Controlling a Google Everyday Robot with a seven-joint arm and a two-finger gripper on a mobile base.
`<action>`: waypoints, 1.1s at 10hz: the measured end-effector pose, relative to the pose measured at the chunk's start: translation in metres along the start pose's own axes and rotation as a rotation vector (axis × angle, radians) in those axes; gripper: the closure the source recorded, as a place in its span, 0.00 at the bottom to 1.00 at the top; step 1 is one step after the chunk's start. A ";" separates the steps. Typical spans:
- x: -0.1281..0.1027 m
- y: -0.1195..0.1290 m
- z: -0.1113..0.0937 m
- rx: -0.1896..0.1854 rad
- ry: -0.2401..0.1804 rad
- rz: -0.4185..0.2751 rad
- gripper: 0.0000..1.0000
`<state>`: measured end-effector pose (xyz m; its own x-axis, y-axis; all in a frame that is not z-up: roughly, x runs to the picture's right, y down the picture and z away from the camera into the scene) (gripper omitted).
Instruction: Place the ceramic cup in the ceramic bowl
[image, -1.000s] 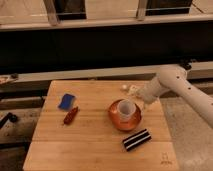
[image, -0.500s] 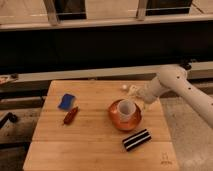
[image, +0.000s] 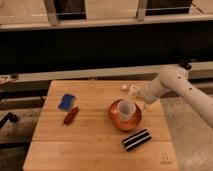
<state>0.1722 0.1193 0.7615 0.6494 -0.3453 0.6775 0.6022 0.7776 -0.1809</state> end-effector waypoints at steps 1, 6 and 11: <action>0.000 0.000 0.001 0.000 -0.002 0.000 0.20; 0.003 0.002 0.000 0.007 -0.004 0.005 0.20; 0.005 0.004 0.000 0.012 -0.007 0.009 0.20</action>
<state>0.1778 0.1204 0.7639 0.6515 -0.3348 0.6808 0.5908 0.7869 -0.1784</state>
